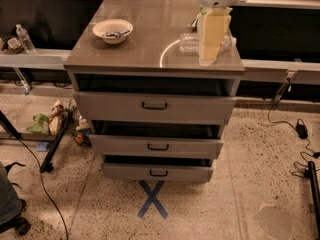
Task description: Move water bottle near paper bowl
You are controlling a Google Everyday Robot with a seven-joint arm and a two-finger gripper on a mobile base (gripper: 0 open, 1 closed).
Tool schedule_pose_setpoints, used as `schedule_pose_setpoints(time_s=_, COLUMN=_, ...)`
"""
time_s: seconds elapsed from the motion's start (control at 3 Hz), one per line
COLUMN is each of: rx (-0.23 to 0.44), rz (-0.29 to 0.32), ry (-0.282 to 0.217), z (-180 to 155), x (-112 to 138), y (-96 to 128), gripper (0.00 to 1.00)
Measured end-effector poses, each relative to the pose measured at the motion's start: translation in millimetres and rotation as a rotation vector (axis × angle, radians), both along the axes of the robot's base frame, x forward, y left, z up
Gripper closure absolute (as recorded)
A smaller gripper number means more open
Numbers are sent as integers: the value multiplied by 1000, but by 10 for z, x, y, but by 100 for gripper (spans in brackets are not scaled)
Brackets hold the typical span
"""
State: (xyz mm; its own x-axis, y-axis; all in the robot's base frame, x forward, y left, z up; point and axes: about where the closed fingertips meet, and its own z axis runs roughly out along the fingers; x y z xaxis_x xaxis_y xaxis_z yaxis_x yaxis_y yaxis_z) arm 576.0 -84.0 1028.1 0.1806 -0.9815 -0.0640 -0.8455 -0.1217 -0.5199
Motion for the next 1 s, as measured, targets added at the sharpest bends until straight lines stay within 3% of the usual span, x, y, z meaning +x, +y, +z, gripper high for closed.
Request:
schedule_pose_setpoints(time_s=0.33, rx=-3, rz=-91, ry=38, z=-270, x=320, y=-487, gripper=0)
schedule_pose_setpoints(time_s=0.67, rx=-8, rz=-235, ry=96, z=-647, x=874, y=-1287, gripper=0)
schedule_pose_setpoints(time_s=1.0, rx=-45, rz=-294, ry=156, z=-966, x=1247, y=-1617, gripper=0)
